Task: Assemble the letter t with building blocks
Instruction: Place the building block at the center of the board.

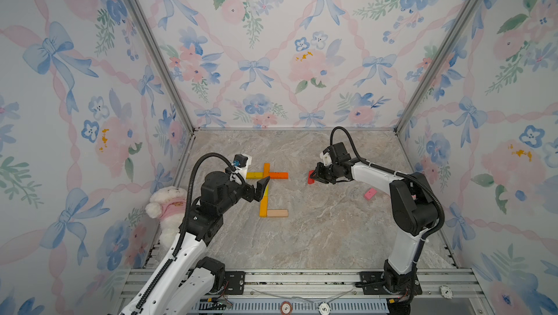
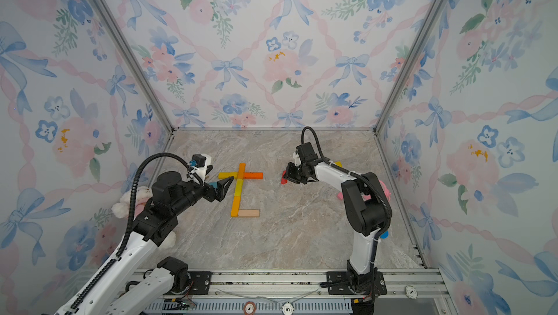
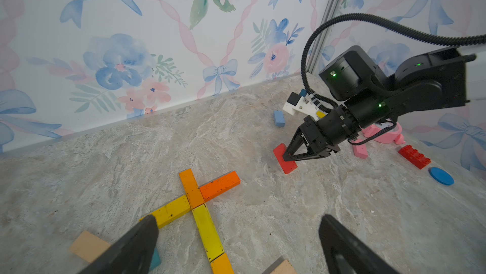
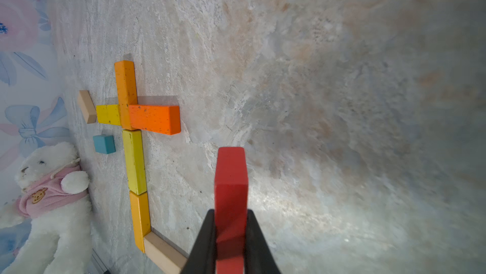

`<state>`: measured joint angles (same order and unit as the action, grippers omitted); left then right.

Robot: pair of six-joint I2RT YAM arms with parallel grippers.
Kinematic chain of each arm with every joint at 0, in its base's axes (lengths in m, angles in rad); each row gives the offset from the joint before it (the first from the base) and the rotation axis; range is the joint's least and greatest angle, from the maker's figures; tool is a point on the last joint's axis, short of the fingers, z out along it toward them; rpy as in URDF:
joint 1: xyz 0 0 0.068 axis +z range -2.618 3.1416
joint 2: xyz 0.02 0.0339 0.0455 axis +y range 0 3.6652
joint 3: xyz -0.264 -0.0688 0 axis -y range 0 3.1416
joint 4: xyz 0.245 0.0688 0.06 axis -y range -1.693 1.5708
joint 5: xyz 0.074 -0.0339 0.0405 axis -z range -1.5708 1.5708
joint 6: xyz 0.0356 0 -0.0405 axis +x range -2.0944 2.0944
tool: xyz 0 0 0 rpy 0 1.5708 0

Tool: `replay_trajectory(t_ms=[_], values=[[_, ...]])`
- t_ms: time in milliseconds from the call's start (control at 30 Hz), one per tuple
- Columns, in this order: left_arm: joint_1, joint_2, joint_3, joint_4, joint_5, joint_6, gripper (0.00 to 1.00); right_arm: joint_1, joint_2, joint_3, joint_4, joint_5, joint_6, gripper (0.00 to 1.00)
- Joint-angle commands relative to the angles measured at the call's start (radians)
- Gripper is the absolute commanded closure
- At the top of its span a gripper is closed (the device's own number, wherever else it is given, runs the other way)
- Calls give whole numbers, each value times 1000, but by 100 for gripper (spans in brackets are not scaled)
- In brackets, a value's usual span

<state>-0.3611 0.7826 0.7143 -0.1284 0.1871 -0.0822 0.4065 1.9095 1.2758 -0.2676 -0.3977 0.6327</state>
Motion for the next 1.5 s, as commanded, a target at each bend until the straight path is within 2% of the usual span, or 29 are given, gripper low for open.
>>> replay_trajectory(t_ms=[0, 367, 700, 800, 1000, 1233, 1467], values=[[-6, -14, -17, 6, -14, -1, 2, -31, 24, 16, 47, -37, -2, 99], [-6, -5, -15, -2, -24, 2, 2, -70, 116, 55, 71, -141, -52, 98], [-7, -5, -15, -4, -24, 1, 2, -99, 176, 89, 35, -144, -83, 94], [-6, 6, -7, -14, 13, 7, 2, -112, 196, 104, 8, -150, -103, 91], [-8, 11, -3, -17, -8, 4, 2, -133, 209, 114, -27, -155, -138, 84], [-8, 10, -3, -16, -15, -4, 2, -156, 199, 107, -57, -143, -155, 63], [-8, 24, 1, -17, -32, -24, 2, -168, 163, 103, -73, -121, -165, 54]])
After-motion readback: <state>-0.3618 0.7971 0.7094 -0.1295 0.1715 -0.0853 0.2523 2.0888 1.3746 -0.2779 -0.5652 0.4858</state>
